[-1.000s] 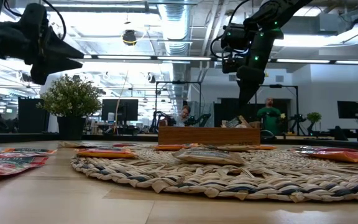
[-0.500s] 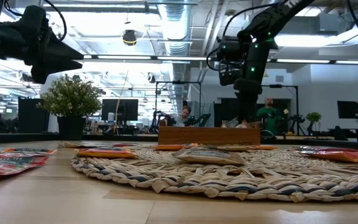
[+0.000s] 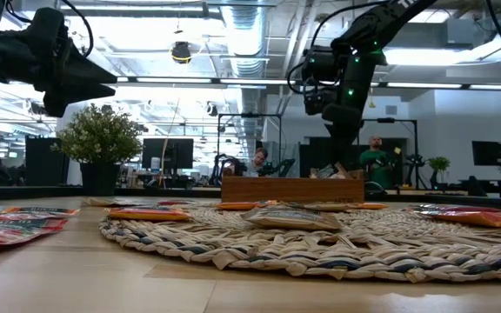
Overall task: Pick & Place Tea
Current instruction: Put the brown tea bag into the right section of the wooden organizer
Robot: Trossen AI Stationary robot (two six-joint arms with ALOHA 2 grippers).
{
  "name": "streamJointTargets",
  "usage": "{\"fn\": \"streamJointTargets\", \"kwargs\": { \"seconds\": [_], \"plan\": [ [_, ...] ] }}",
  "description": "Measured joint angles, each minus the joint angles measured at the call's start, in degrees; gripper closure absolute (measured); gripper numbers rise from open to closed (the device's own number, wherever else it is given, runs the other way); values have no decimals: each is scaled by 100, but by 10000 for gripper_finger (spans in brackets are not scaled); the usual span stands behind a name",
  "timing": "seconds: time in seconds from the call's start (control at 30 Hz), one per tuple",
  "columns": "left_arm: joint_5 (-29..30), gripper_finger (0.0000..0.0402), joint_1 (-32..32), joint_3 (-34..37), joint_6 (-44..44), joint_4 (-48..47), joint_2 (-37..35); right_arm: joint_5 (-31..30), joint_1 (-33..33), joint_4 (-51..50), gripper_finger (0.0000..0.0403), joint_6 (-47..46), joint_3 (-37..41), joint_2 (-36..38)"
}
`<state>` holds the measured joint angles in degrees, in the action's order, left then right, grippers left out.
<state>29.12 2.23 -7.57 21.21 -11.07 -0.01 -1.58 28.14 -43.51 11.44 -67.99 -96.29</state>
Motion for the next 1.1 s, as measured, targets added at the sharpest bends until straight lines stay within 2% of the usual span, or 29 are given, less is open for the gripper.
{"fn": "streamJointTargets", "kwargs": {
  "seconds": [0.57,0.7,0.9,1.1],
  "plan": [
    [-1,250,0,-1,2,0,0,18,-7,-103,308,39,-7,-53],
    [-1,250,-1,1,2,0,0,16,-41,-72,334,49,-7,-57],
    [0,250,1,-1,2,0,0,22,-36,-59,394,55,-9,-57],
    [0,250,1,1,2,0,0,17,-37,-53,400,-45,-9,-55]
  ]
}}
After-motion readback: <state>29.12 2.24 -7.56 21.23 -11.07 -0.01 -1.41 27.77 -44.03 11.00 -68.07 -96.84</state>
